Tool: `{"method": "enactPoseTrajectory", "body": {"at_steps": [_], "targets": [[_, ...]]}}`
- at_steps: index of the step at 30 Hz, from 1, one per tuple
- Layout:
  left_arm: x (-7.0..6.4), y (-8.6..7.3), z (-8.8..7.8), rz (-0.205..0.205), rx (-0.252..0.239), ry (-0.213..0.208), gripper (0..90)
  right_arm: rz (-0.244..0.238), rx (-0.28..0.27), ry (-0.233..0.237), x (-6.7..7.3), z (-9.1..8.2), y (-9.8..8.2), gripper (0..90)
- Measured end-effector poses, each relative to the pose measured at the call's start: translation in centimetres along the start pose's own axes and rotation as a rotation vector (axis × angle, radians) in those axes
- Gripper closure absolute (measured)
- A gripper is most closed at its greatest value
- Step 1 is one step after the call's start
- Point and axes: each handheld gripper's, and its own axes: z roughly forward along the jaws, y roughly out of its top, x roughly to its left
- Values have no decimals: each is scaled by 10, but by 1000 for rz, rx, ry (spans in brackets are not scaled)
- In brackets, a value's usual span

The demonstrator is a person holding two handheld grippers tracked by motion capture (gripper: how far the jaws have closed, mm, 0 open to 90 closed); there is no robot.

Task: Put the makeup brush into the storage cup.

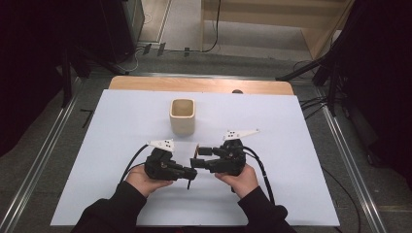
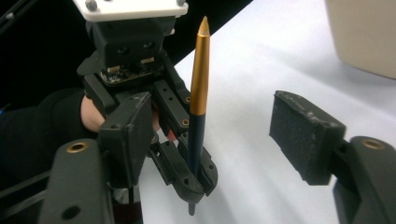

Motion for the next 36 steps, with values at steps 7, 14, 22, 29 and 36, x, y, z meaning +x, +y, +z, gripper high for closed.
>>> {"method": "enactPoseTrajectory", "body": {"at_steps": [7,14,22,29,36], "targets": [[0,-1,1,-13,-24,0,844,46,-51,-20,1,-2,-8,391],[0,-2,3,-38,-49,-5,844,77,-91,-16,3,-1,-13,481],[2,-3,5,-60,-67,-11,844,92,-105,-9,4,5,-16,613],[4,-4,4,-95,-104,-20,844,98,-120,9,2,7,-15,682],[5,-3,5,-103,-112,-16,844,100,-116,10,1,10,-15,716]]}}
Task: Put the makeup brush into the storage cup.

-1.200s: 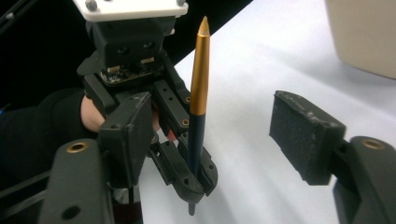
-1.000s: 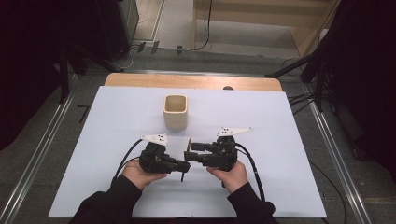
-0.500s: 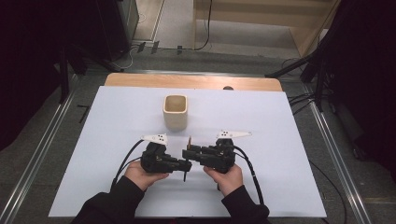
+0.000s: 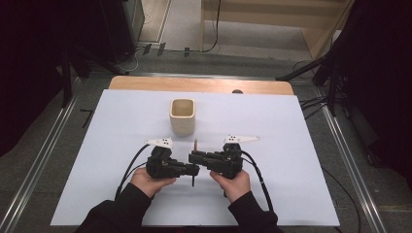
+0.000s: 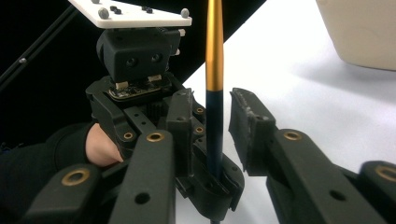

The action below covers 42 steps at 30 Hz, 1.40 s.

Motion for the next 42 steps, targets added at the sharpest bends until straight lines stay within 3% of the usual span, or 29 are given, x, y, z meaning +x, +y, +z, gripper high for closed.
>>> {"method": "enactPoseTrajectory", "body": {"at_steps": [7,15,23,29,42], "targets": [[0,0,0,0,-3,-5,843,13,4,10,-2,2,1,817],[0,-1,-1,14,-8,2,831,11,11,13,-3,2,2,828],[-1,0,-5,71,22,83,504,-3,33,-1,-4,3,6,829],[1,-3,-16,112,46,128,384,-47,48,-19,-2,2,15,829],[2,-10,-30,182,100,202,320,-113,88,-74,-5,1,33,829]]}}
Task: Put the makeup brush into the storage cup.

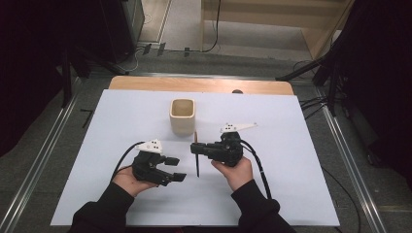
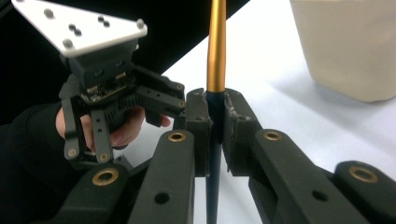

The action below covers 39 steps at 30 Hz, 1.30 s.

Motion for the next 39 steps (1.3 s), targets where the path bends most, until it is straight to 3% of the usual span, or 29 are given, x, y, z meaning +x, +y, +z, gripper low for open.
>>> {"method": "enactPoseTrajectory", "body": {"at_steps": [14,20,28,39], "targets": [[-3,-8,-3,83,38,48,280,-32,8,-27,-3,0,14,829],[-2,-10,-8,83,33,61,266,-35,12,-35,-5,2,18,829],[-1,-15,-11,114,49,90,255,-53,12,-47,-6,3,23,829],[1,-19,-16,108,42,101,242,-63,5,-65,-8,-1,38,829]]}}
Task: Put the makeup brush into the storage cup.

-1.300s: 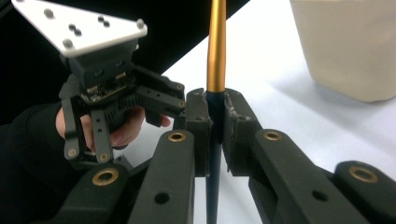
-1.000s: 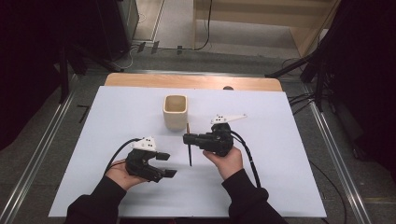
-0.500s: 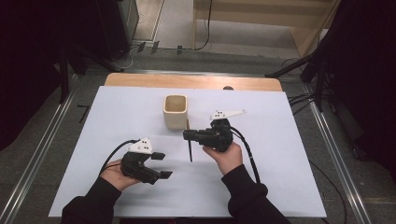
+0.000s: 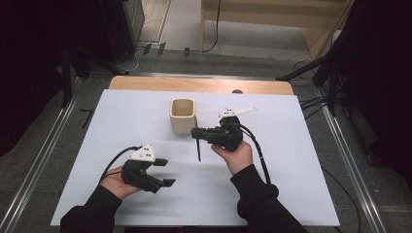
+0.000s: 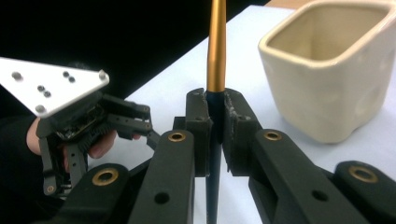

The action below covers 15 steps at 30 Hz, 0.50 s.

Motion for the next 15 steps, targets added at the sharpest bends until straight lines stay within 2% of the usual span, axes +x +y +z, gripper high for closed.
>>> {"method": "enactPoseTrajectory", "body": {"at_steps": [15], "targets": [[3,-5,-5,-7,4,14,238,-24,-15,-37,-3,-7,28,829]]}}
